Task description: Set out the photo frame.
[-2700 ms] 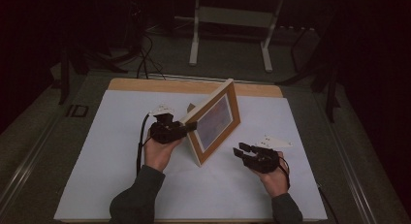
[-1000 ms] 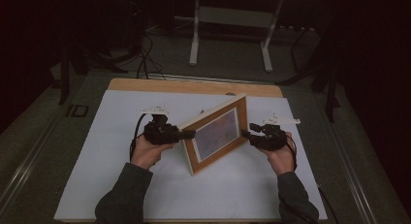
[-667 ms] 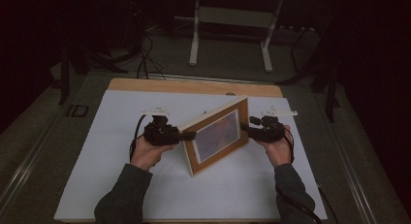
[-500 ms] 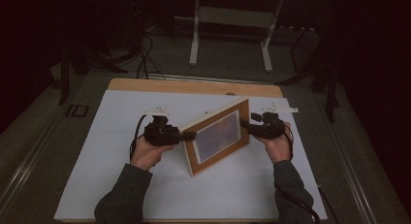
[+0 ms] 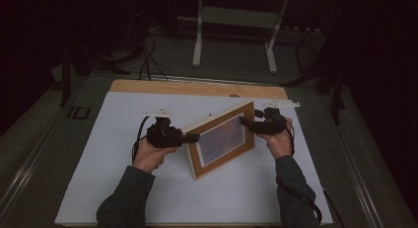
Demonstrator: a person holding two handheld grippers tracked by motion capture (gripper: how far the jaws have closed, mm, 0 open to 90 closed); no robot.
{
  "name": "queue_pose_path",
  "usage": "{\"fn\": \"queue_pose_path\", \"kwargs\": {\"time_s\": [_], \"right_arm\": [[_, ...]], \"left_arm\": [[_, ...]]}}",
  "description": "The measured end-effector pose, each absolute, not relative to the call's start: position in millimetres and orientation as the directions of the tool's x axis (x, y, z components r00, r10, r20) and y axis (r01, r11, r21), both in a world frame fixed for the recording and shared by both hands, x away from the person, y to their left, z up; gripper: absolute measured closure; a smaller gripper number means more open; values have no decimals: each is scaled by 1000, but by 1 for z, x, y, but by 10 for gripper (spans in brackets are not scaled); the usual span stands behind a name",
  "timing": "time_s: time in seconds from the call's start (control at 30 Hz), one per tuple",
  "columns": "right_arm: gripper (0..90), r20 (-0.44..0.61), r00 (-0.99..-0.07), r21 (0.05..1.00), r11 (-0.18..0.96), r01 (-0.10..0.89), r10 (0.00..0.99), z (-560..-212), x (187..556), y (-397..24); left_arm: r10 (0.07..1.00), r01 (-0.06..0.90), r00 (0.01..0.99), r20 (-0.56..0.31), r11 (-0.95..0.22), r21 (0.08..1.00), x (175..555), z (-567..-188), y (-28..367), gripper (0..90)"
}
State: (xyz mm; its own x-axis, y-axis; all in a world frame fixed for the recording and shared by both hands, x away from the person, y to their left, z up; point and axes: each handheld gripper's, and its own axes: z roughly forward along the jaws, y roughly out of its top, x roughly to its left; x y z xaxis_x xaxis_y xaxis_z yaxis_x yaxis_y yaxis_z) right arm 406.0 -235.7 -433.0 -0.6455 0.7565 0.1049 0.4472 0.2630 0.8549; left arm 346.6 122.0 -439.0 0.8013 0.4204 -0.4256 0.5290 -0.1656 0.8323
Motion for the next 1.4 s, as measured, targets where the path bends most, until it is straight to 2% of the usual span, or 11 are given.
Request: {"fn": "queue_pose_path", "kwargs": {"time_s": [0.53, 0.8, 1.0, 1.23, 1.4], "right_arm": [[295, 168, -709, 848, 267, 458, 685, -431, 422, -240], [189, 174, -757, 843, 302, 445, 630, -432, 430, -234], [169, 195, -775, 840, 306, 449, 600, -437, 434, -235], [182, 208, -783, 834, 312, 455, 586, -437, 437, -236], [231, 234, -774, 838, 282, 468, 589, -438, 437, -242]], "left_arm": [[410, 500, 826, -387, -215, 839, 349, -436, 121, 704], [399, 498, 833, -383, -239, 834, 352, -435, 121, 702], [405, 494, 834, -375, -244, 835, 352, -434, 121, 702], [421, 486, 833, -360, -245, 839, 352, -434, 120, 705], [436, 484, 829, -350, -247, 839, 353, -433, 118, 709]]}}
